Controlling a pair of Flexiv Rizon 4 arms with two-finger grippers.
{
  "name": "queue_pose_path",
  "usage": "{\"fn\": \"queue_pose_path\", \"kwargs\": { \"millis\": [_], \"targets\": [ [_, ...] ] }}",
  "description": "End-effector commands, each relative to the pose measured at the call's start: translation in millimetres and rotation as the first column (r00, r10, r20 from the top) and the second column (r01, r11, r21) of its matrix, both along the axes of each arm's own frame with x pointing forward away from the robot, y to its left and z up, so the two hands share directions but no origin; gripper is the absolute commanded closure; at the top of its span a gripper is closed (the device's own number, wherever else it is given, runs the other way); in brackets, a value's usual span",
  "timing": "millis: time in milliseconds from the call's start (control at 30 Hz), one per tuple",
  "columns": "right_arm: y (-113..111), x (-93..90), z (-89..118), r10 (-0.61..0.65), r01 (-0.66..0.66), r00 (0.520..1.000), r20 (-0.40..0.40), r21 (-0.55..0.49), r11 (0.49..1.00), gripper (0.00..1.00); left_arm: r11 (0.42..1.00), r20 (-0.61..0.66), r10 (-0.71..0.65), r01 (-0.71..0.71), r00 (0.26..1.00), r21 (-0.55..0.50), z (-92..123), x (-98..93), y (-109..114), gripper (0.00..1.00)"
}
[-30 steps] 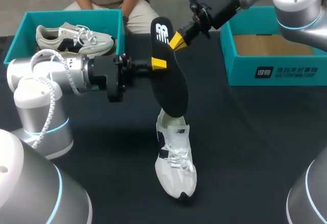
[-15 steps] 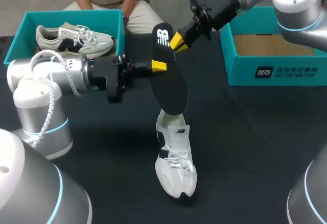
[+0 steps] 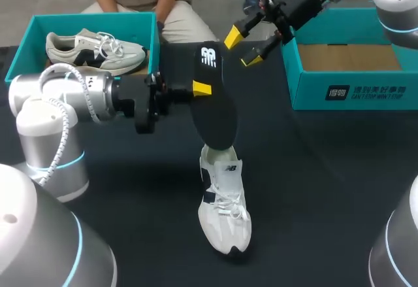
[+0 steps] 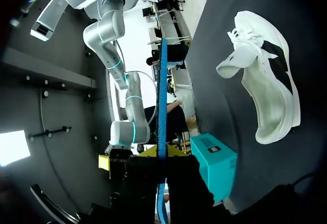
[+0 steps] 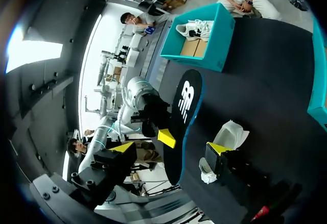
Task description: Take the shoe out of the shoebox, open the shoe tongue, remove and reinsert the insole, then place the shoe into the shoebox
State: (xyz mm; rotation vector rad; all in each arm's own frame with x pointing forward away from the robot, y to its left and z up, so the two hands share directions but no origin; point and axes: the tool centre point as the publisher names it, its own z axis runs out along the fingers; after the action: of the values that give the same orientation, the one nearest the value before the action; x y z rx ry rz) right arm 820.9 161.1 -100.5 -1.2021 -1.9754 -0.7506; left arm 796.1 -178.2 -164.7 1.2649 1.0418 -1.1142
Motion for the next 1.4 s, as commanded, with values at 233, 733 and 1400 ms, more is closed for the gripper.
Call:
{"fn": "queue_pose_path", "kwargs": {
  "millis": [233,733,1400],
  "targets": [
    [-29.7,-14.3,50.1,-0.049,0.083,0.99,0.131,-0.264,0.961,0.0,0.999,-0.028,-0.023,0.024,0.999,0.029,-14.7,4.5,-2.3,1.0],
    [-43.4,-27.8,88.7,-0.08,0.312,0.92,0.382,-0.596,0.74,0.0,0.997,-0.042,-0.023,0.026,0.999,0.072,-28.6,-3.2,-10.4,1.0],
    [-41.8,-27.1,94.8,-0.071,0.32,0.913,0.402,-0.598,0.735,0.0,0.996,0.015,-0.017,0.016,1.0,0.091,-16.9,-15.3,-14.3,1.0]
  ]
}}
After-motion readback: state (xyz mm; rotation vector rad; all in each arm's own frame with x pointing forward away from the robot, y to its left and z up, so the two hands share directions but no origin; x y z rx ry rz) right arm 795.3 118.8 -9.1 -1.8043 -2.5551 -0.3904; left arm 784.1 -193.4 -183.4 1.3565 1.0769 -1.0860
